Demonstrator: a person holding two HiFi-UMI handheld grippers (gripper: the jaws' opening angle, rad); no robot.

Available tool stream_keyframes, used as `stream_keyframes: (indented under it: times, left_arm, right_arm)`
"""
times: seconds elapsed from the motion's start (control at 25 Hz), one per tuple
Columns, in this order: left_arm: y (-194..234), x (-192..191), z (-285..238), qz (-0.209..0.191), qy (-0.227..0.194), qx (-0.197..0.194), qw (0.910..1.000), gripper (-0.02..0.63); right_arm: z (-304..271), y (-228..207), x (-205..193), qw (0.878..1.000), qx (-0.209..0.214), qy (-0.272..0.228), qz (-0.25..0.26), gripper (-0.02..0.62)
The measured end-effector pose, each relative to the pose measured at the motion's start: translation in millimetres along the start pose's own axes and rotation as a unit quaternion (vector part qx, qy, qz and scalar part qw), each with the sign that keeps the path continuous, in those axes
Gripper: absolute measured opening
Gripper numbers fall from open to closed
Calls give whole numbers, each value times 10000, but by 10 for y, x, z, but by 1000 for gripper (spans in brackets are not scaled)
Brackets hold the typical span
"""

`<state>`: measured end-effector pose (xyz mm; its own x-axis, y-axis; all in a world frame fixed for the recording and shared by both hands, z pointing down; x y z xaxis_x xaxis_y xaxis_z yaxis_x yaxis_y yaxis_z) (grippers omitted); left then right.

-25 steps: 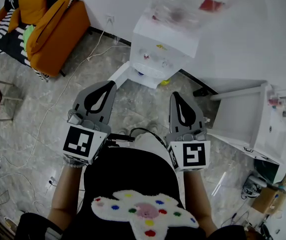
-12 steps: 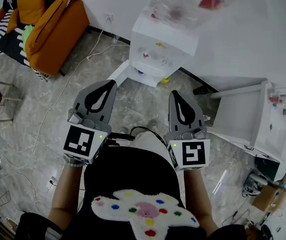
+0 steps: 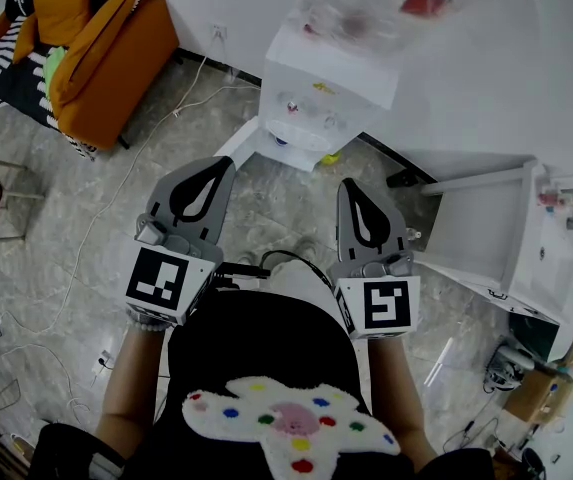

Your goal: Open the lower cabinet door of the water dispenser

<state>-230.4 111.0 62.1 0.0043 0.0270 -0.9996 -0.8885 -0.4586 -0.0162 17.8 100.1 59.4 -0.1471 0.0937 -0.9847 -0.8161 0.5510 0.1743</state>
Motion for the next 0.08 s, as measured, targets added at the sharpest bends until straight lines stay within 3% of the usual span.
stream_keyframes:
  times: [0.08]
  left_arm:
    - [3, 3, 2, 2, -6, 5, 10000, 12]
  right_arm:
    - [-5, 7, 7, 10000, 13, -2, 6, 3]
Point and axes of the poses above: the fingertips, and each gripper's own axes: z backward along the fingers, y to its left, x out of its top, the point moved 10 cm from there along z, backward along the fingers, and after that the axes turned 12 degrees about -y, right-handed, at the moved point
